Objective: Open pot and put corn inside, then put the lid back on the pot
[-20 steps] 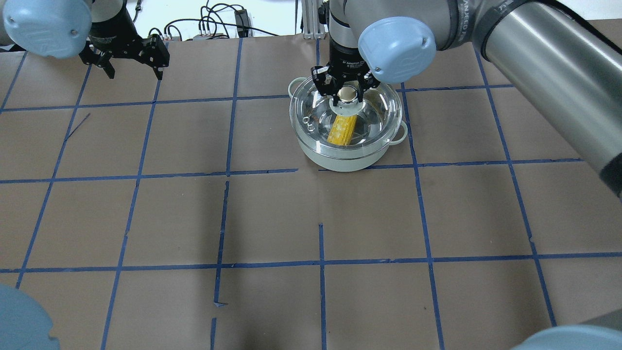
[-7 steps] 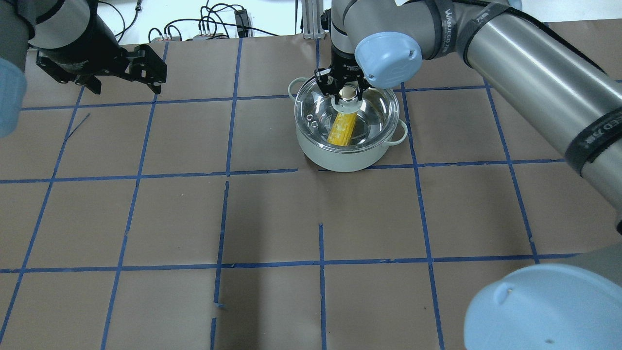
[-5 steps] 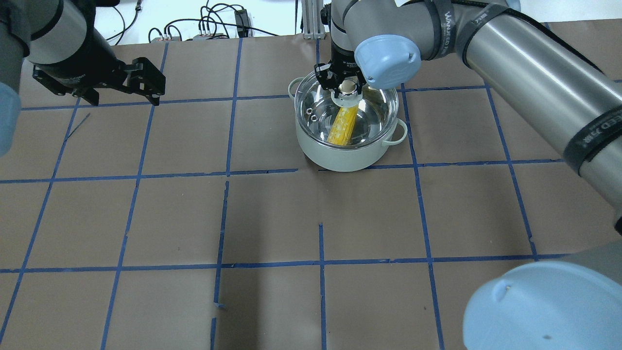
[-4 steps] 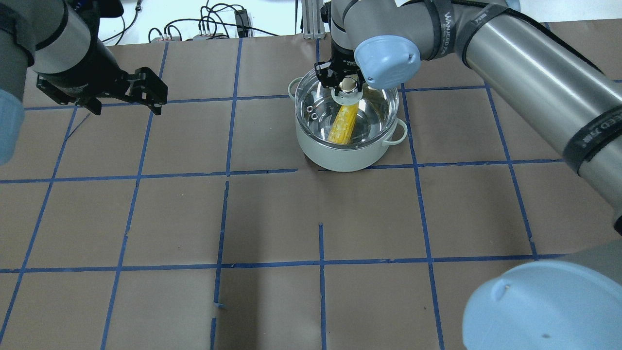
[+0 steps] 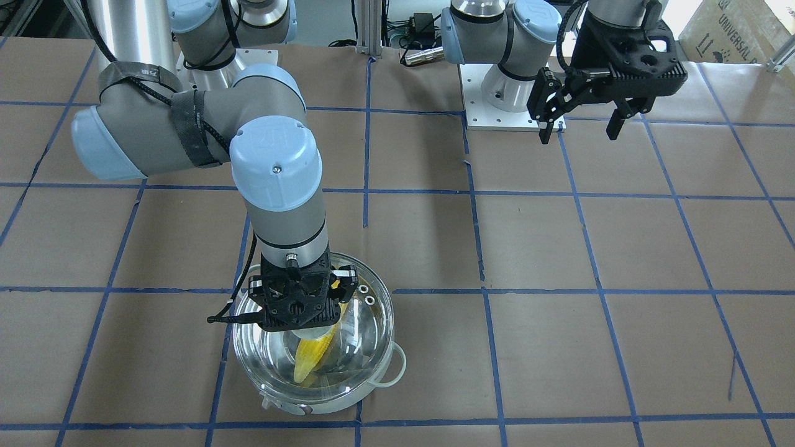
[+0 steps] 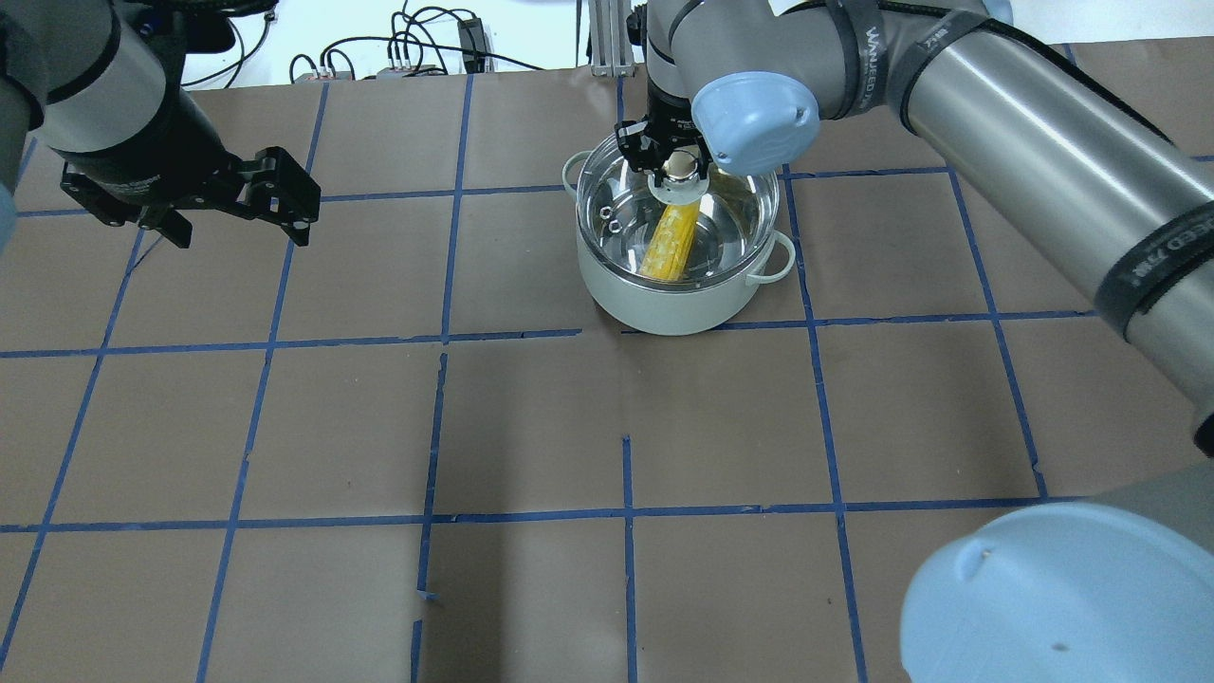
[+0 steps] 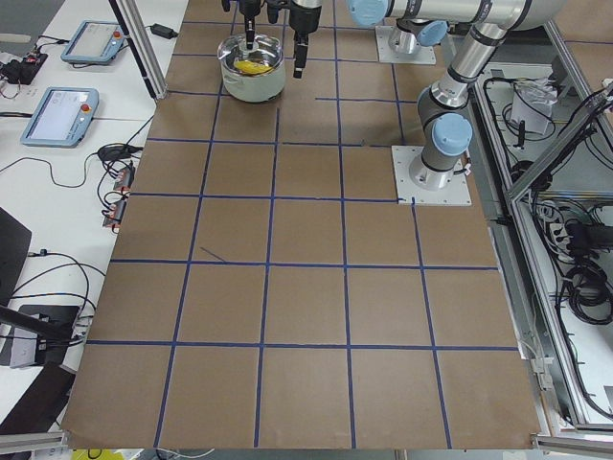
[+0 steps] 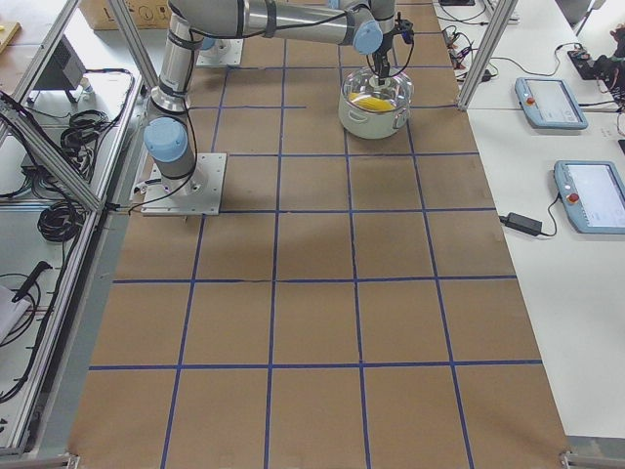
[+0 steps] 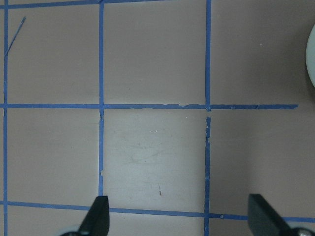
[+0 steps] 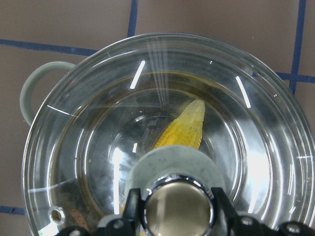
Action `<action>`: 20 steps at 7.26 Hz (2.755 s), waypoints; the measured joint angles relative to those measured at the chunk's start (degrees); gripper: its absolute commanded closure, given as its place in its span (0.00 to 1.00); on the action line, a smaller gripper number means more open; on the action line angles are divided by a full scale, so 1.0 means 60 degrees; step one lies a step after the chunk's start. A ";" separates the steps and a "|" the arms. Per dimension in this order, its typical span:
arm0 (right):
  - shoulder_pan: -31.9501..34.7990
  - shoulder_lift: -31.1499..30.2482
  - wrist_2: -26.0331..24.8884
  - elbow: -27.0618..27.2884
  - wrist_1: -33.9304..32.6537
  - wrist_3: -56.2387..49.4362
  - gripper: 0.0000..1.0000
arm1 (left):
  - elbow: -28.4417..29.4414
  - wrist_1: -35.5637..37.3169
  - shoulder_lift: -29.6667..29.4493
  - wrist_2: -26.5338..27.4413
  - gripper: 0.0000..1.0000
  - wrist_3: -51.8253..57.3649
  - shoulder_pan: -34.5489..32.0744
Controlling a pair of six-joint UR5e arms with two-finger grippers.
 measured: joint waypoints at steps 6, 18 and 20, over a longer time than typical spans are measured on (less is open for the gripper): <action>-0.0003 0.0005 0.0007 0.0015 -0.0028 0.0014 0.46 | 0.0011 0.0102 0.0006 -0.1119 0.00 -0.0125 0.0009; -0.0113 0.0048 0.0171 -0.0190 0.0216 0.0030 0.45 | -0.0201 0.0204 -0.0017 -0.0235 0.00 0.0034 -0.0041; -0.0124 0.0061 0.0210 -0.0269 0.0362 0.0032 0.55 | -0.0200 0.0204 -0.0035 -0.0235 0.00 0.0043 -0.0035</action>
